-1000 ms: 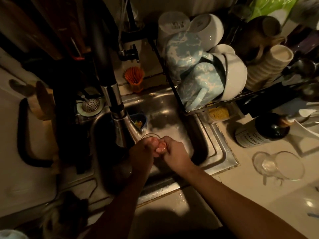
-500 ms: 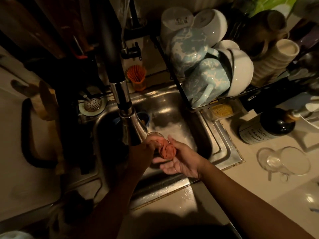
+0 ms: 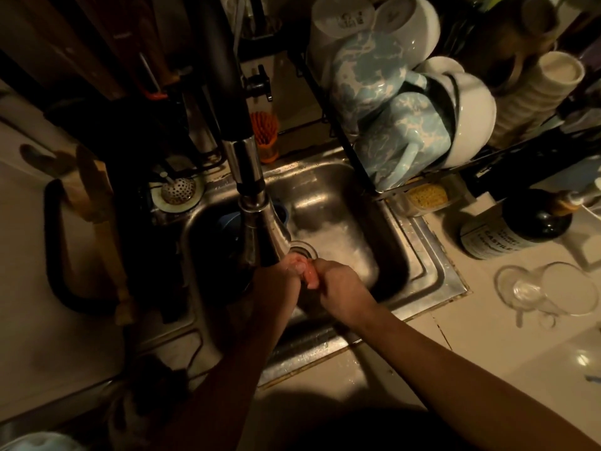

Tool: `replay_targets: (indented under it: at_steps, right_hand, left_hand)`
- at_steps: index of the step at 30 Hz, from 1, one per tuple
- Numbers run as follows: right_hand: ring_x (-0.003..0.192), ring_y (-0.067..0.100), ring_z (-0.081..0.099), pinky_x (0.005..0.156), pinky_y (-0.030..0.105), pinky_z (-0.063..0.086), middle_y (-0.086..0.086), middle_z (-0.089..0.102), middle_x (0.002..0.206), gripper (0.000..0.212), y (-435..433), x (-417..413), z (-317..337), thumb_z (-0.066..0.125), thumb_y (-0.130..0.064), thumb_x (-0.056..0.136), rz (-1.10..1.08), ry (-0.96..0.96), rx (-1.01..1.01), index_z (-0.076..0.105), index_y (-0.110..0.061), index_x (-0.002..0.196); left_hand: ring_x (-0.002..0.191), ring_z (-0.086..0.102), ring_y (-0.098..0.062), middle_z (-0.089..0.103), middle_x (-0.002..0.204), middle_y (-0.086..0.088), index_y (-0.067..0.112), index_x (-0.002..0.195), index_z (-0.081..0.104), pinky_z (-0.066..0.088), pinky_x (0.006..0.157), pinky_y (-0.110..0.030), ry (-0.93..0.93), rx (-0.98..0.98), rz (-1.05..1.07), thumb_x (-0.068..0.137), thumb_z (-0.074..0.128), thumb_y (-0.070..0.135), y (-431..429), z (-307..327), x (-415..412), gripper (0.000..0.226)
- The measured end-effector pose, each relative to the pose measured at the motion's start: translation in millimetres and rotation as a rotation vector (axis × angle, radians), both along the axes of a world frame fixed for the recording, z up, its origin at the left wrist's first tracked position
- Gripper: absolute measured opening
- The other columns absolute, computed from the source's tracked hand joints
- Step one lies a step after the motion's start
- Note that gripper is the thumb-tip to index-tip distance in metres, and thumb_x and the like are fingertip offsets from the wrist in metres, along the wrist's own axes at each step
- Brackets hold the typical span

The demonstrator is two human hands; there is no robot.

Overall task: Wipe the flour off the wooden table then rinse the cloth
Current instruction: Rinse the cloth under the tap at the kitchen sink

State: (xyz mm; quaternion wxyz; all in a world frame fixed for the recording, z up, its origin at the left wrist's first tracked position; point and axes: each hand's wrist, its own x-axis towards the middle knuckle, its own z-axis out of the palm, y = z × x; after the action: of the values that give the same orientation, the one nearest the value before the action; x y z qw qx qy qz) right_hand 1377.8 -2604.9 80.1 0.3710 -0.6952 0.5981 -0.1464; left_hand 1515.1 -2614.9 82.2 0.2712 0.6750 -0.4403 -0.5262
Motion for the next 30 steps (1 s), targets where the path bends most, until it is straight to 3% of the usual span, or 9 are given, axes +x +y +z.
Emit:
replay_targets:
  at_steps: [5, 8, 11, 13, 16, 19, 23, 27, 30]
  right_hand:
    - [0.099, 0.029, 0.065, 0.081, 0.022, 0.043, 0.012, 0.070, 0.107, 0.029, -8, -6, -5, 0.065, -0.011, 0.084, 0.017, 0.071, 0.014, 0.065, -0.010, 0.113]
    - [0.074, 0.018, 0.063, 0.068, 0.020, 0.045, 0.004, 0.070, 0.084, 0.013, -12, -5, -6, 0.064, -0.011, 0.088, -0.209, -0.211, 0.257, 0.069, -0.009, 0.099]
    - [0.045, 0.013, 0.043, 0.044, 0.023, 0.032, 0.005, 0.055, 0.057, 0.024, -20, -11, 6, 0.040, 0.009, 0.093, -0.372, -0.674, 0.599, 0.062, 0.000, 0.088]
    - [0.042, 0.008, 0.033, 0.041, 0.019, 0.026, 0.004, 0.051, 0.055, 0.033, -25, -21, 17, 0.030, 0.016, 0.089, -0.392, -0.866, 0.839, 0.057, -0.003, 0.088]
    - [0.044, 0.003, 0.034, 0.044, 0.015, 0.029, 0.008, 0.050, 0.070, 0.021, -30, -36, 23, 0.038, 0.008, 0.084, -0.259, -1.037, 1.112, 0.054, -0.002, 0.093]
    - [0.045, 0.001, 0.036, 0.049, 0.016, 0.027, 0.006, 0.051, 0.072, 0.018, -31, -48, 22, 0.047, -0.003, 0.084, -0.100, -1.014, 1.186, 0.060, -0.001, 0.096]
    - [0.044, 0.000, 0.035, 0.046, 0.015, 0.025, 0.004, 0.048, 0.071, 0.031, -28, -58, 17, 0.039, -0.005, 0.091, 0.082, -0.954, 1.289, 0.068, -0.011, 0.098]
    - [0.048, 0.005, 0.034, 0.046, 0.017, 0.026, 0.006, 0.046, 0.070, 0.023, -24, -53, 25, 0.049, -0.002, 0.081, -0.001, -0.903, 1.171, 0.067, -0.009, 0.093]
    - [0.051, 0.010, 0.041, 0.048, 0.021, 0.031, 0.002, 0.054, 0.063, 0.022, -21, -44, 38, 0.052, 0.002, 0.071, -0.059, -0.717, 0.824, 0.067, -0.010, 0.083]
  left_hand:
    - [0.082, 0.071, -0.017, 0.073, 0.084, -0.009, 0.000, 0.095, 0.072, 0.048, 0.064, -0.013, -0.063, 0.025, 0.184, 0.085, 0.061, 0.019, -6, -6, -12, 0.024]
    - [0.084, 0.056, 0.004, 0.063, 0.099, 0.006, 0.003, 0.119, 0.065, 0.036, 0.078, -0.001, -0.200, -0.188, -0.144, 0.096, 0.053, 0.002, -11, 15, -8, 0.026]
    - [0.134, 0.040, -0.014, 0.040, 0.150, -0.011, 0.012, 0.142, 0.048, 0.012, 0.104, 0.002, -0.432, -0.643, -0.549, 0.095, 0.063, 0.018, -8, 21, 2, 0.049]
    - [0.144, 0.027, -0.030, 0.037, 0.150, -0.017, 0.013, 0.140, 0.048, 0.000, 0.116, -0.010, -0.437, -0.712, -0.720, 0.086, 0.074, 0.021, -11, 15, 9, 0.061]
    - [0.129, 0.041, -0.020, 0.048, 0.131, -0.018, 0.007, 0.128, 0.059, 0.031, 0.113, -0.019, -0.290, -0.667, -0.829, 0.082, 0.073, 0.016, -22, 17, 9, 0.049]
    - [0.106, 0.054, -0.013, 0.056, 0.116, -0.018, 0.003, 0.122, 0.063, 0.038, 0.097, -0.005, -0.244, -0.549, -0.881, 0.078, 0.069, 0.024, -29, 24, 7, 0.049]
    - [0.084, 0.068, -0.030, 0.065, 0.099, -0.017, 0.002, 0.114, 0.068, 0.056, 0.078, -0.034, -0.296, -0.632, -1.017, 0.080, 0.048, 0.029, -26, 28, 7, 0.048]
    - [0.060, 0.067, -0.028, 0.068, 0.074, -0.016, -0.003, 0.089, 0.070, 0.054, 0.056, -0.025, -0.327, -0.685, -0.984, 0.076, 0.040, 0.023, -28, 44, -1, 0.041]
    - [0.070, 0.056, -0.023, 0.067, 0.081, -0.011, -0.011, 0.084, 0.069, 0.038, 0.072, 0.005, -0.320, -0.639, -0.823, 0.088, 0.044, 0.006, -27, 56, -4, 0.031]
